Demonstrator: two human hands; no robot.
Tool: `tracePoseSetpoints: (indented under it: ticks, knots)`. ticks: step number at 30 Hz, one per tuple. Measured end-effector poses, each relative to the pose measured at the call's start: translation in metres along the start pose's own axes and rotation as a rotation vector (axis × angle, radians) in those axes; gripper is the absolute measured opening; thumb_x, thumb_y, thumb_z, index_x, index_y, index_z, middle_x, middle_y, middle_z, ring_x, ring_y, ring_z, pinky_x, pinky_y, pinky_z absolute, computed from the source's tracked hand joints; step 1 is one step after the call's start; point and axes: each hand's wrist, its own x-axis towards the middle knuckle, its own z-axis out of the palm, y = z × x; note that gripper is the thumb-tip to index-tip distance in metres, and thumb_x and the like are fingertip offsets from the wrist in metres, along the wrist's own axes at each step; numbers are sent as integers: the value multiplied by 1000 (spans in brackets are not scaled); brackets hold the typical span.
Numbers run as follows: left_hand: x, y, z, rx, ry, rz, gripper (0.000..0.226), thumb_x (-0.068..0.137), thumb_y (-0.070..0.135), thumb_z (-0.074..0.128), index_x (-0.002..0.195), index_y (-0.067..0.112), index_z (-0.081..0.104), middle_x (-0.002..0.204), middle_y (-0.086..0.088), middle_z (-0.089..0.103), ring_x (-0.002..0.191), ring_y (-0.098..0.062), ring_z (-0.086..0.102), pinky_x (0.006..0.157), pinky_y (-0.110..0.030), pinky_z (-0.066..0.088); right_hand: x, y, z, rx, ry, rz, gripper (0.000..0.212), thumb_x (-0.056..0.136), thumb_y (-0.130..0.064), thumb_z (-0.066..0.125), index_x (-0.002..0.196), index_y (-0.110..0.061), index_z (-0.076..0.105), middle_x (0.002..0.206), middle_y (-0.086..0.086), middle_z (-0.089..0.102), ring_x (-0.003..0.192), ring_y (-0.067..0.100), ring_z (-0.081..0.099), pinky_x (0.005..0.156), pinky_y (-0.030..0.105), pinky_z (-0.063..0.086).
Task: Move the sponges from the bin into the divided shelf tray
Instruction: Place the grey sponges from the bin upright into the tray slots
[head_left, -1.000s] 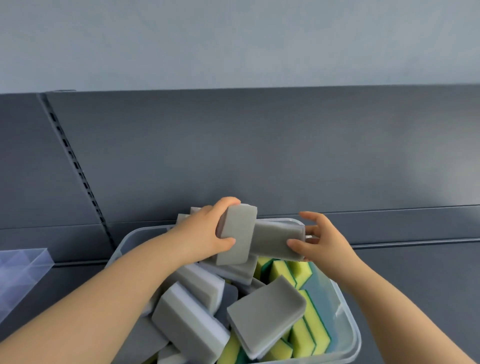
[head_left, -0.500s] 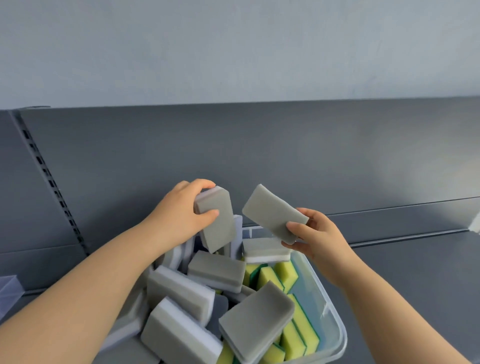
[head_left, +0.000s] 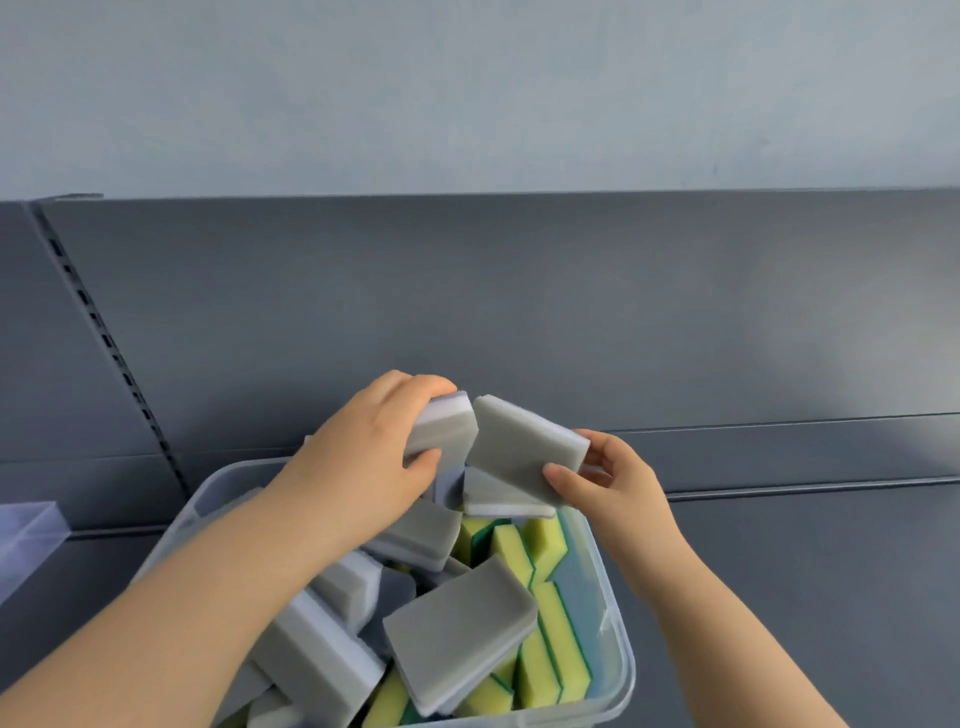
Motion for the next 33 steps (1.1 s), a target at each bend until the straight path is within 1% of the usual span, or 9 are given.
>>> tracePoseSetpoints:
  ticks: [2,5,8,14,17,22,26,30,33]
  knots:
    - [-8,2,2,28,13,-11,52,85,17,60,131,36,42,118,15,44,97,-8,49,81,-28,43,-2,0,2,-30,-19,-8,29,79,-16,70,104,-27,58,95,-6,66,89,12,65,72,23,51]
    - [-27,1,-8,86,35,0,60,87,15,58,137,41,38,112,13,43,82,-1,42,67,-12,38,-10,-7,9,-120,-44,-58,33,79,-18,70,108,-27,56,95,-10,64,89,7,62,66,16,49]
    - [-51,-4,-32,162,74,46,60,82,7,63,133,33,48,107,7,47,79,-1,35,59,-7,29,-25,-25,22,-178,-57,-150,35,79,-18,70,109,-30,55,97,-16,63,91,1,59,67,13,48]
    - [-125,-32,-99,270,150,55,56,77,8,67,126,28,50,108,8,48,67,-2,36,53,-9,27,-81,-74,86,-276,-103,-338,37,79,-19,70,107,-35,52,100,-19,59,94,1,57,77,21,48]
    - [-184,-59,-138,313,197,43,56,74,8,71,123,26,51,107,7,50,76,-2,38,51,-23,43,-128,-86,139,-314,-152,-396,39,78,-20,71,109,-35,52,102,-17,59,93,1,56,78,19,46]
    - [-296,-117,-205,379,267,7,62,70,11,77,122,27,49,108,5,54,92,-12,48,60,-36,53,-213,-93,239,-360,-199,-431,45,77,-21,71,114,-38,50,106,-15,56,94,3,54,82,20,45]
    - [-366,-153,-235,420,254,-46,61,64,12,82,118,22,55,103,2,60,92,-13,48,57,-31,51,-268,-91,308,-412,-242,-453,51,77,-20,72,122,-30,51,110,-13,55,98,6,53,90,24,44]
    - [-401,-190,-249,398,248,-78,63,63,12,83,118,19,55,102,1,64,93,-13,48,70,-32,51,-295,-88,351,-501,-297,-456,55,81,-17,69,130,-25,45,112,-15,50,105,6,49,90,18,37]
    - [-412,-222,-253,343,278,-146,65,64,10,83,121,18,55,102,1,65,96,-13,47,74,-35,51,-292,-86,378,-550,-285,-459,54,81,-17,68,130,-24,46,118,-11,54,105,6,48,90,18,34]
